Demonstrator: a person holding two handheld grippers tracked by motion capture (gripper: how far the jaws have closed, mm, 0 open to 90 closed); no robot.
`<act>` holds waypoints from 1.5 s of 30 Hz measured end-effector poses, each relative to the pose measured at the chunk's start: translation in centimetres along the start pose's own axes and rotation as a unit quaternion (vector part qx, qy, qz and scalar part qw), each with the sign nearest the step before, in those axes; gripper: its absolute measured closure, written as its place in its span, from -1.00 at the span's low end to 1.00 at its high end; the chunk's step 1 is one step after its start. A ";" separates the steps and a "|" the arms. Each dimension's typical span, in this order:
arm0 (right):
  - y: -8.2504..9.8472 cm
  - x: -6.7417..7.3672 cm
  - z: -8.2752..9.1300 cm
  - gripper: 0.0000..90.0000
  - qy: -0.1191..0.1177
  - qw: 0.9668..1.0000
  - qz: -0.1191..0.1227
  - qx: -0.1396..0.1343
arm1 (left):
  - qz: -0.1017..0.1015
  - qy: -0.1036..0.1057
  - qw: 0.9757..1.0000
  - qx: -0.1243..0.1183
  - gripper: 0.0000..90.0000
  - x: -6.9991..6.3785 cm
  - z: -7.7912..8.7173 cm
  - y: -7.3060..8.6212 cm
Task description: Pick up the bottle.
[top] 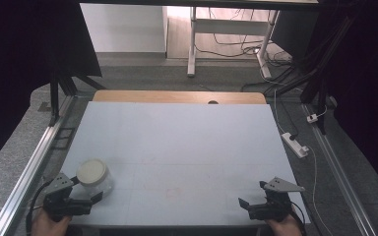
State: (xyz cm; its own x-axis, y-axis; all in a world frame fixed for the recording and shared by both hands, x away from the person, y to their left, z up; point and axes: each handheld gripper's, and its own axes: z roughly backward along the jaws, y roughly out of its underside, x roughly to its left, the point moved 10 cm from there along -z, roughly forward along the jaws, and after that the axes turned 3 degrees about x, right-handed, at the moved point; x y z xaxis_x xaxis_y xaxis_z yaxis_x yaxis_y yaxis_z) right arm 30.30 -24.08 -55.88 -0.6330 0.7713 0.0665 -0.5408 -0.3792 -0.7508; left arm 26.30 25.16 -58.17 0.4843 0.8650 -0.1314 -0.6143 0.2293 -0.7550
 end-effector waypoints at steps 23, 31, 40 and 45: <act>0.1 0.0 -0.1 -1.00 -0.001 1.000 0.001 0.007 | -0.031 0.007 0.999 0.020 -1.00 0.8 -2.7 -1.2; 0.1 0.0 -0.1 -1.00 0.000 1.000 0.002 0.008 | -0.031 0.002 0.999 0.021 -0.90 1.0 -2.9 -1.5; 0.1 0.1 -0.1 -1.00 0.000 1.000 0.003 0.008 | -0.035 -0.007 0.999 0.027 -0.85 1.0 -2.7 -1.6; 0.1 0.1 -0.2 -1.00 0.000 1.000 0.005 0.008 | -0.034 -0.009 0.999 0.034 -0.85 1.0 -2.7 -1.6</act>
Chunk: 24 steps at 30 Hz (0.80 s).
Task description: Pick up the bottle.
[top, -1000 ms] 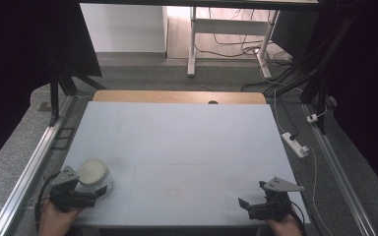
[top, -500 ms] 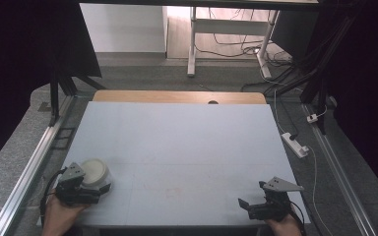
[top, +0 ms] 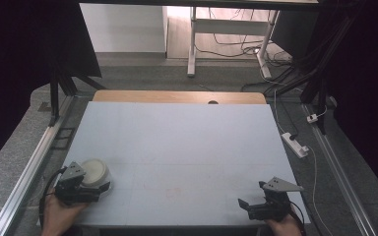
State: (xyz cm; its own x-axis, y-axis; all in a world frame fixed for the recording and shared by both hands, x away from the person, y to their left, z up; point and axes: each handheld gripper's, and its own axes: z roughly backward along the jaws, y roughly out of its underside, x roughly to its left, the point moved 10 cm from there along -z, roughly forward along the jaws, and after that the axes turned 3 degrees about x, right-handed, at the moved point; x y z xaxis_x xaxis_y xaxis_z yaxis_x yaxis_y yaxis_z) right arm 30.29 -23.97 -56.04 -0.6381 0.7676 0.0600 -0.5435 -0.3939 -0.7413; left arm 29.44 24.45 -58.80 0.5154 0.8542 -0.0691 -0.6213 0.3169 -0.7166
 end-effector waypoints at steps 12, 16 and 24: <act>0.0 0.0 0.0 -1.00 0.000 1.000 0.002 0.000 | 0.001 0.000 1.000 0.006 -0.84 0.0 0.1 -0.1; 0.0 0.0 0.0 -1.00 0.000 1.000 0.002 0.000 | -0.002 0.000 1.000 0.005 -0.84 -0.2 0.3 -0.3; 0.0 0.0 0.0 -1.00 0.000 1.000 0.001 0.002 | -0.012 0.010 1.000 -0.005 -0.84 -0.8 0.7 -1.3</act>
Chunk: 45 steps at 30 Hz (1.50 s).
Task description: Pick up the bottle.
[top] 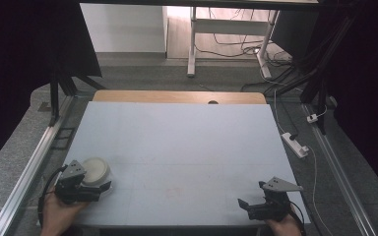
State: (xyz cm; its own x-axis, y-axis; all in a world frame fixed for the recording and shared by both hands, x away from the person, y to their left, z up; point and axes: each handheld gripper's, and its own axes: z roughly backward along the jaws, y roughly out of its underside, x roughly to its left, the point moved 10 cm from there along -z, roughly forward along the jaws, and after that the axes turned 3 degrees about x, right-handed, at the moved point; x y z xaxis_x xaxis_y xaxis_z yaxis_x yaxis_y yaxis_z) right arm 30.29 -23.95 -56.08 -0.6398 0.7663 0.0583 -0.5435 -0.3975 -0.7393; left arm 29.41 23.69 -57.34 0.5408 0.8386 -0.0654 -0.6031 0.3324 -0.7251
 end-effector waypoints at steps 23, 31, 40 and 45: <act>0.0 0.0 0.0 -1.00 0.000 1.000 0.000 0.000 | -0.053 0.039 0.998 -0.023 -0.84 -3.1 -1.0 -5.3; 0.0 0.0 0.0 -1.00 0.000 1.000 -0.001 0.000 | -0.063 0.065 0.996 -0.029 -0.84 -4.2 -2.0 -7.4; 0.0 0.0 0.0 -1.00 0.000 1.000 -0.002 -0.001 | -0.087 0.091 0.992 -0.029 -0.84 -6.0 -3.7 -10.0; 0.0 -0.1 0.0 -1.00 0.000 1.000 -0.002 -0.001 | -0.096 0.102 0.990 -0.028 -0.84 -6.8 -4.5 -11.1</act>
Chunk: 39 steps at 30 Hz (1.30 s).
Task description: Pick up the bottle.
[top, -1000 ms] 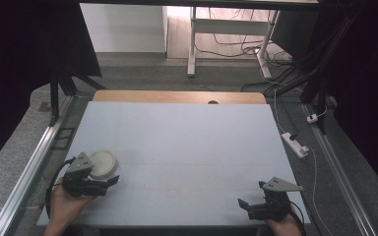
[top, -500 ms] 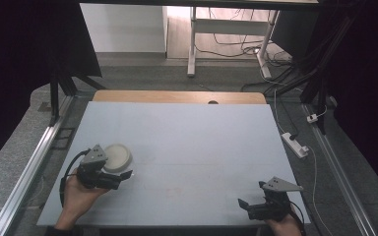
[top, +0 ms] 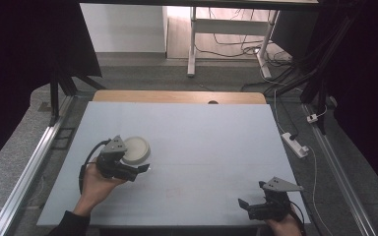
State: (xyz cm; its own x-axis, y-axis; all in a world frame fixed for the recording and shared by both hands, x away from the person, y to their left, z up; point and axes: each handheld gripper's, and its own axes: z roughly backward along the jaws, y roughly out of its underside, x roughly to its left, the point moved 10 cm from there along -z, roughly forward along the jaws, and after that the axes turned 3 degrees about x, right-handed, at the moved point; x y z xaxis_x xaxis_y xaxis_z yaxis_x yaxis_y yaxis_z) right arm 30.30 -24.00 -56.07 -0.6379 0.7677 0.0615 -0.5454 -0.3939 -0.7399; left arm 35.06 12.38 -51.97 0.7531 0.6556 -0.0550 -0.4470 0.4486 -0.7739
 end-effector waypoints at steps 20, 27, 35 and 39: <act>0.0 0.0 0.0 -1.00 -0.001 1.000 0.000 0.000 | -0.034 0.039 0.999 0.013 -0.84 -1.8 -4.1 -3.9; 0.0 0.0 0.0 -1.00 -0.001 1.000 0.000 -0.001 | -0.043 0.048 0.998 0.014 -0.84 -2.5 -5.4 -5.3; 0.0 0.0 0.0 -1.00 -0.001 1.000 0.000 0.000 | -0.055 0.055 0.997 0.013 -0.84 -3.4 -6.3 -6.6; 0.0 0.0 0.0 -1.00 -0.001 1.000 0.000 -0.001 | -0.062 0.059 0.996 0.012 -0.84 -3.9 -6.7 -6.9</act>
State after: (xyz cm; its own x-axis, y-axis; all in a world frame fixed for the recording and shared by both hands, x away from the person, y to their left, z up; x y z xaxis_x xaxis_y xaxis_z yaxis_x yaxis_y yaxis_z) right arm 30.29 -24.01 -56.06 -0.6398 0.7660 0.0626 -0.5440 -0.3938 -0.7409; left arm 38.43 2.71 -50.66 0.8544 0.5184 -0.0354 -0.3578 0.5375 -0.7635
